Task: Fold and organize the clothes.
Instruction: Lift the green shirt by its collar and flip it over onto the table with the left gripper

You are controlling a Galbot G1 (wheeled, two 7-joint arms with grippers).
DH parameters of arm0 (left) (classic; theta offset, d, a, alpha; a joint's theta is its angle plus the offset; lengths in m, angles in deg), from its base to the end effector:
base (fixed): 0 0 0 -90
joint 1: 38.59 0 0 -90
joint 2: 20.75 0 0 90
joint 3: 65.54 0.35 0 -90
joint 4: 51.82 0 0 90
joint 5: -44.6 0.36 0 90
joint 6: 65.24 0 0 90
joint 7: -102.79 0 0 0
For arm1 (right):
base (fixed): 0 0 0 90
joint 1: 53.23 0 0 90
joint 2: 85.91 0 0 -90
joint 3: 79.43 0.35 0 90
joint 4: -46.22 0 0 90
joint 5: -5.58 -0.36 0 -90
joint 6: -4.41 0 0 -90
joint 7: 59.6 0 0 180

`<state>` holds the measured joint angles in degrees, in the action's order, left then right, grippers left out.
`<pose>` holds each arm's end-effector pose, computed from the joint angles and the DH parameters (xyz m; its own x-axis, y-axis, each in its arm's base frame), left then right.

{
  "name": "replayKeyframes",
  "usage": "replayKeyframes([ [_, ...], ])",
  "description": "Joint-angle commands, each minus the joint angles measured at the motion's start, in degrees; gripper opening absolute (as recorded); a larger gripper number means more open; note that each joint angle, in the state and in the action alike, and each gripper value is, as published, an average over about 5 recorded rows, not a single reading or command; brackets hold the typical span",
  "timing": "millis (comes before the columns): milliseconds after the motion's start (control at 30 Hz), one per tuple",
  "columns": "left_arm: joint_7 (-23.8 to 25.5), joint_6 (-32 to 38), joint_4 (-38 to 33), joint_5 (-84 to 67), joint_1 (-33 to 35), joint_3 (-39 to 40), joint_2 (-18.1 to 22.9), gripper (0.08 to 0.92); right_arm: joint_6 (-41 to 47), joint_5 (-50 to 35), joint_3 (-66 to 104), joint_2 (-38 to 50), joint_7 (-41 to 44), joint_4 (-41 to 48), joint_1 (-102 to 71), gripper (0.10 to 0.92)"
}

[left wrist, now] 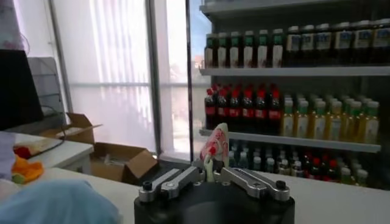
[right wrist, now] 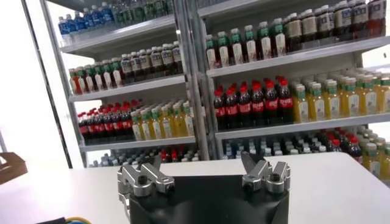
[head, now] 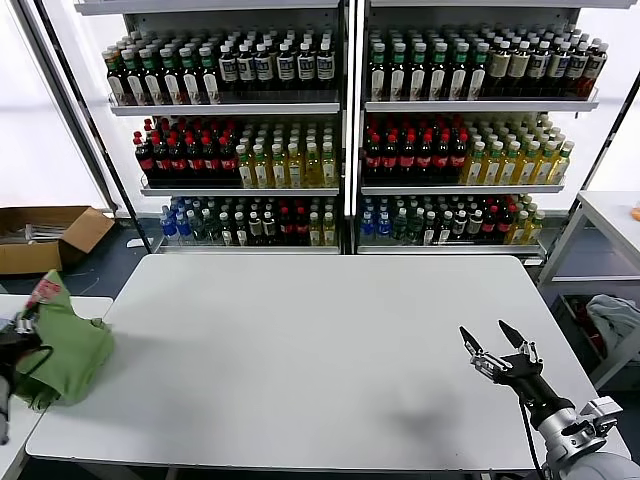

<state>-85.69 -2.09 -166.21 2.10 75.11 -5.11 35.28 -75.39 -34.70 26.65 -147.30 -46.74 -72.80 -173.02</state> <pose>0.2303 0.2467 -0.1847 -0.9306 -0.2768 0.2394 -0.2814 0.9595 0.0155 0.2068 -0.1605 -0.2477 -0.9606 -0.2628 0.0902 -0.2466 0.9560 0.1588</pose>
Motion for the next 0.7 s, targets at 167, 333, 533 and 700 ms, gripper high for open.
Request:
replayKeyframes([
  [167,-16.11,-1.93,-15.64,4.81,0.57,42.11,22.14,0.113,0.43,-0.06,0.0,-0.2,-0.39,-0.63,-0.05,0.823],
  [333,-18.22,-2.16,-9.82,1.6,-7.49,50.34,24.7,0.113,0.81,0.59,-0.09,-0.21,-0.5,-0.94,-0.74,0.823],
  [533,-19.4,-2.13,-5.42,-6.79,-16.33,50.94,25.2,0.113,1.36,1.18,0.54,0.04,-0.6,-1.55,-2.35,0.823],
  [700,-17.82,-1.64,-4.6,-13.6,-18.5,50.82,24.44,0.113,2.34,3.12,-1.32,0.08,-1.39,-1.84,-1.97,0.823],
])
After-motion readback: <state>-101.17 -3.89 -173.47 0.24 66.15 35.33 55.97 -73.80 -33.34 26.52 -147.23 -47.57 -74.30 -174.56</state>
